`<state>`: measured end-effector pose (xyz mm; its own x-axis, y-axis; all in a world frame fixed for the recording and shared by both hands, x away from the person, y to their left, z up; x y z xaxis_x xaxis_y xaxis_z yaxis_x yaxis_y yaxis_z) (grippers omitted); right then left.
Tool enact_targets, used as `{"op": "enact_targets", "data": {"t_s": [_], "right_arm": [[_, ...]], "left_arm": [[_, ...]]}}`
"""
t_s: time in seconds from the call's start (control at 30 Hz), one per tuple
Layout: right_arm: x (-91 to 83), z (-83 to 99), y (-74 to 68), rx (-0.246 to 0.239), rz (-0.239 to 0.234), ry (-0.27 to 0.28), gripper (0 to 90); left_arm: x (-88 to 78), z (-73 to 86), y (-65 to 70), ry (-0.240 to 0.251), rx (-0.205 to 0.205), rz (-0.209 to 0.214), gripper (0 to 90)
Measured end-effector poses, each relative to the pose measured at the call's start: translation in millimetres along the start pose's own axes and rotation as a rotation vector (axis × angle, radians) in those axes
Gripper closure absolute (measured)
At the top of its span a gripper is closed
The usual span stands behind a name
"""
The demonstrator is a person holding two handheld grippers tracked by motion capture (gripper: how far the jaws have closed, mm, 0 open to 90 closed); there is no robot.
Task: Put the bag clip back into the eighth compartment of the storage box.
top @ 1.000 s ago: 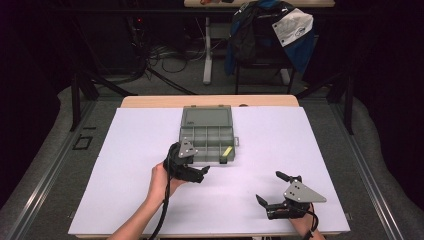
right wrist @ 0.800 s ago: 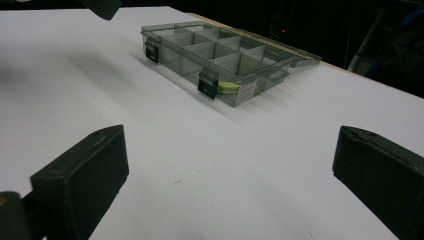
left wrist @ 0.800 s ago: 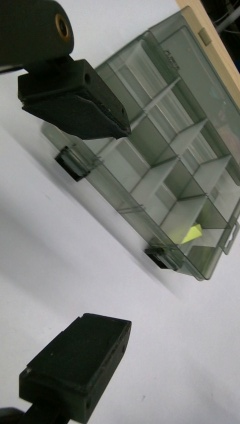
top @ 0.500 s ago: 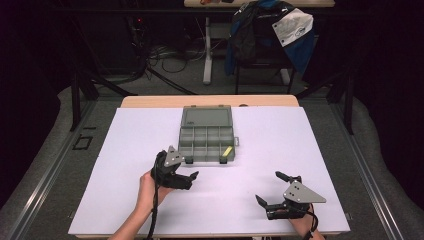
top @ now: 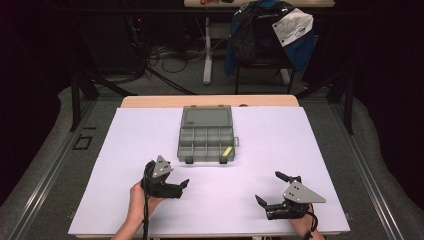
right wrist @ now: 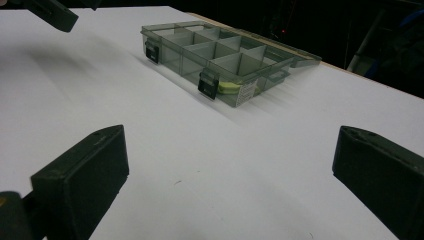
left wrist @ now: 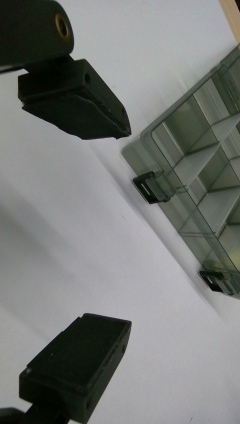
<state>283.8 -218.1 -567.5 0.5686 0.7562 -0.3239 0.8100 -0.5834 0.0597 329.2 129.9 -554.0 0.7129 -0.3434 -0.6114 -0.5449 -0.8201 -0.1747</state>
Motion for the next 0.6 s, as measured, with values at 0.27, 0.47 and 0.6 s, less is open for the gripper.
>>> {"op": "enact_targets", "data": {"t_s": [0.27,0.47,0.6], "right_arm": [[0.1,0.4,0.3,0.003,0.001,-0.004,1.0],[0.3,0.4,0.0,0.001,0.0,-0.005,1.0],[0.2,0.4,-0.3,0.002,0.0,-0.006,1.0]], "left_arm": [[-9.1,10.4,-2.8,0.042,-0.019,0.011,11.3],[-17.4,18.9,-5.9,0.083,-0.04,0.004,11.3],[-21.2,24.9,-7.5,0.097,-0.044,0.007,11.3]]}}
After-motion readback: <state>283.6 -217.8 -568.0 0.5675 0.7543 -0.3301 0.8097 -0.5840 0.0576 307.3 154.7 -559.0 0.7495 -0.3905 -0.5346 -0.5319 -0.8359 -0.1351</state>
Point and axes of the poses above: each handheld gripper's, and its own axes: x roughly forward along the jaws, z roughly out of its underside, y roughly to its right, the point moved 5 cm from there along x, roughly forward along the jaws, and after that the axes turned 12 degrees about -z, right-handed, at the moved point
